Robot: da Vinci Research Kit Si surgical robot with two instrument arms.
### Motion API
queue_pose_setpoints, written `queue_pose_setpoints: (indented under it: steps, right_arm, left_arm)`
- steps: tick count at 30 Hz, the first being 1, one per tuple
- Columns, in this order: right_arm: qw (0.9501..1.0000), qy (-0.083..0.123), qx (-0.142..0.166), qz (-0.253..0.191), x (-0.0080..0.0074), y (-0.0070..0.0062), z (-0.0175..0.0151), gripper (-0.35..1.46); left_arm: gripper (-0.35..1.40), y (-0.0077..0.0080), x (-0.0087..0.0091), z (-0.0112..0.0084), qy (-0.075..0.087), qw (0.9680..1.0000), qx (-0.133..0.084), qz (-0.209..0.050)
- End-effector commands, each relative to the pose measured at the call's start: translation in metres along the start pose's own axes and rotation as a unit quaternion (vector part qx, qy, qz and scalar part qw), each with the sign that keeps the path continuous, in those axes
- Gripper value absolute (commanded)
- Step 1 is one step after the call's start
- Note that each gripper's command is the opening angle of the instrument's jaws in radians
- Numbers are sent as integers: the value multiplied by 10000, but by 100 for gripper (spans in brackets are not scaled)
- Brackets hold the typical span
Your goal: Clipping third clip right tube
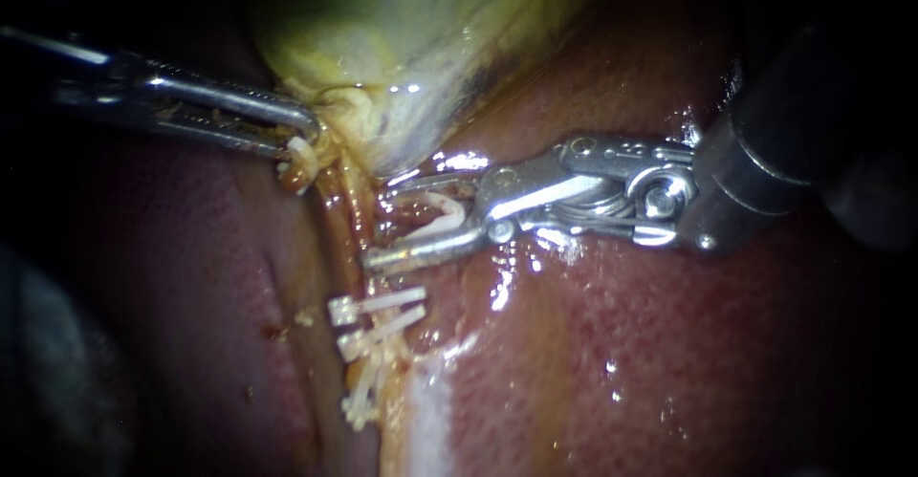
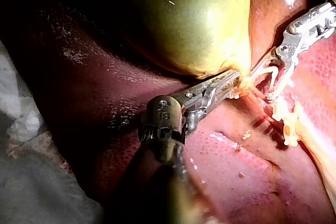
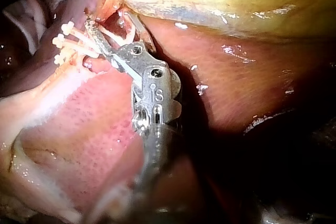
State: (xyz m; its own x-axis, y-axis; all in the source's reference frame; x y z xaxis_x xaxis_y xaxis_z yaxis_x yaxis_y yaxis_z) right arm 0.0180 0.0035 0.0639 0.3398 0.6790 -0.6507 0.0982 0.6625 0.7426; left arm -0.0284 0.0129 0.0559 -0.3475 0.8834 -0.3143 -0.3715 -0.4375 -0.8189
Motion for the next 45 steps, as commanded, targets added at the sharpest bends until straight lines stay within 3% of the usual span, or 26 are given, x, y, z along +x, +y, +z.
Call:
queue_pose_setpoints:
  steps: [1, 14, 27, 34, 45]
  right_arm:
    - [10000, -2, 5, -2, 0, 0, -1, 43]
    - [10000, 31, 79, 40, 12, -9, -23, 43]
    - [9995, 120, 236, 194, 32, -32, -48, 45]
    - [9988, 98, 409, 259, 32, -44, -46, 45]
    - [9973, 22, 627, 378, 29, -54, -45, 45]
  left_arm:
    - [-35, 0, 0, 0, -1, 10000, 0, 0]
    - [-35, -1, -1, -1, -3, 10000, -4, 3]
    - [-35, -3, -1, -2, -6, 10000, -8, 6]
    - [-35, -3, -1, -3, -6, 10000, -9, 6]
    - [-35, -3, -1, -3, -6, 10000, -8, 7]
